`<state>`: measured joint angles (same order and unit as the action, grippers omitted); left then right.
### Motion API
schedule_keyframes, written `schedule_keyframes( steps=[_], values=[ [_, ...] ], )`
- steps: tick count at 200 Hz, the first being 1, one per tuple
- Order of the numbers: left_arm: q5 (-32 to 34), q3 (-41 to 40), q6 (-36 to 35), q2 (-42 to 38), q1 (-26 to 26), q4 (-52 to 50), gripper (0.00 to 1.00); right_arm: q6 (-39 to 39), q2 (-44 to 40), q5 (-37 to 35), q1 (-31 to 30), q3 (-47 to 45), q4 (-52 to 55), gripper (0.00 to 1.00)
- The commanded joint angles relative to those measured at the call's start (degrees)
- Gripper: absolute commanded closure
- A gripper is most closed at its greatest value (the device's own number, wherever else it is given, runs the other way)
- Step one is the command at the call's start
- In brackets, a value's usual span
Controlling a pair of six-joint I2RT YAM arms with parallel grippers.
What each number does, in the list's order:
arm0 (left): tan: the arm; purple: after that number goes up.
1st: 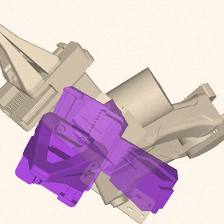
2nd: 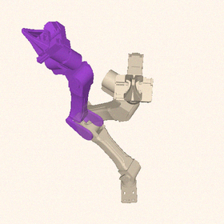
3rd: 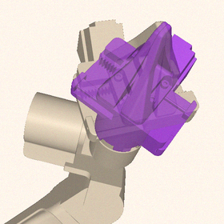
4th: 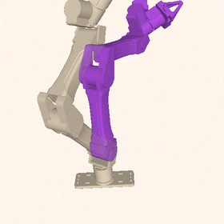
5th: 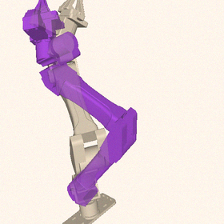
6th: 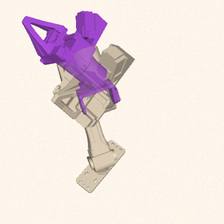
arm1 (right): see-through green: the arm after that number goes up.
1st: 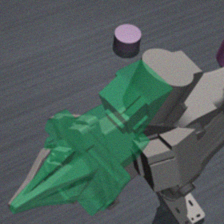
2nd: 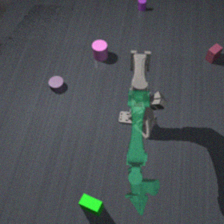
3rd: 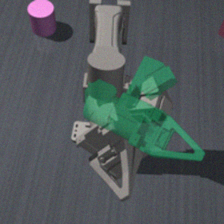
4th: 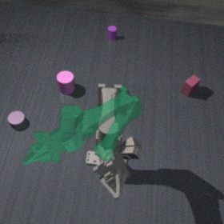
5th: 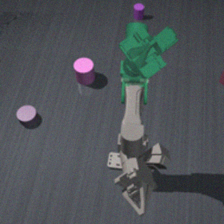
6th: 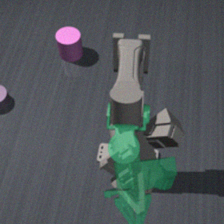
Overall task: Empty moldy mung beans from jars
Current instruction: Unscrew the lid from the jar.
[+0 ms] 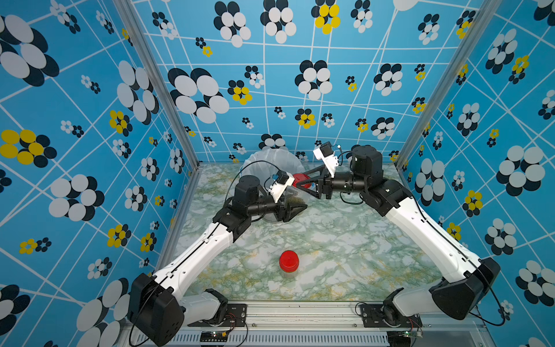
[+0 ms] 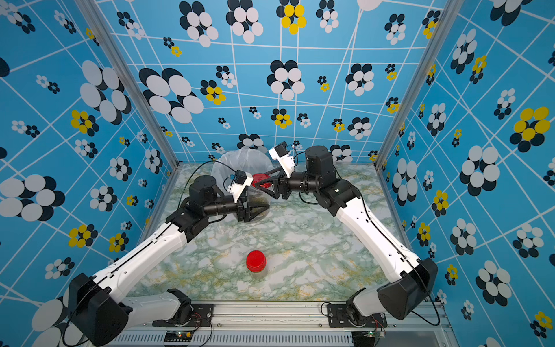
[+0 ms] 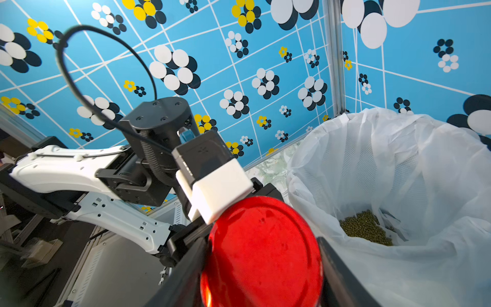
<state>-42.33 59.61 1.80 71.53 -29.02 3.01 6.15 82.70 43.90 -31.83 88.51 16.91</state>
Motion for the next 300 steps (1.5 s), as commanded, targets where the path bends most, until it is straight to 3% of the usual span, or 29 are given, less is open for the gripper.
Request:
schedule_keyframes(
  steps=[1, 41, 65, 85, 151, 157, 167, 185, 197, 237, 262, 300],
  values=[
    [-2.8, -0.4, 1.4, -1.7, 1.8, 3.8, 0.72, -5.0, -0.9, 11.9, 0.9, 1.2, 0.2, 0.65],
    [-5.8, -0.4, 2.0, -1.3, 2.6, 5.3, 0.72, -14.6, 0.8, 22.5, 0.9, 4.9, 8.0, 0.64],
    [-7.0, -0.5, 2.3, -1.2, 3.3, 5.6, 0.72, -24.5, 2.4, 25.9, 1.3, 9.0, 19.9, 0.63],
    [-7.2, -0.4, 2.4, -0.7, 3.7, 5.6, 0.72, -28.1, 2.6, 26.6, 2.1, 10.5, 24.0, 0.62],
    [-3.3, 0.7, 2.0, -0.4, 3.9, 2.7, 0.74, -28.0, 3.3, 20.2, 3.8, 10.6, 25.1, 0.57],
    [-3.0, 0.9, 2.0, -0.2, 3.9, 2.5, 0.74, -27.4, 3.2, 19.2, 3.8, 10.8, 24.8, 0.51],
    [-2.5, 1.0, 2.2, 0.0, 3.9, 2.4, 0.75, -24.6, 3.0, 17.1, 3.8, 10.7, 22.7, 0.32],
    [-1.6, 1.2, 2.4, 0.2, 3.8, 2.4, 0.76, -21.8, 2.5, 16.2, 3.8, 10.6, 20.1, 0.29],
    [-1.0, 1.2, 2.4, 0.4, 3.7, 2.4, 0.76, -16.7, 1.9, 14.0, 3.8, 9.5, 15.6, 0.19],
    [2.3, 2.1, 1.1, 0.6, 2.9, 0.1, 0.76, 2.2, 0.8, 6.4, 3.1, 2.2, -1.0, 0.22],
    [4.1, 2.3, 0.4, 0.1, 2.0, -0.8, 0.76, 3.6, -0.4, -1.7, 0.4, -0.3, -2.4, 0.20],
    [5.2, 2.7, -1.0, -0.4, 0.5, -2.2, 0.76, 6.9, 0.7, -5.1, -1.0, 0.2, -4.9, 0.20]
  ],
)
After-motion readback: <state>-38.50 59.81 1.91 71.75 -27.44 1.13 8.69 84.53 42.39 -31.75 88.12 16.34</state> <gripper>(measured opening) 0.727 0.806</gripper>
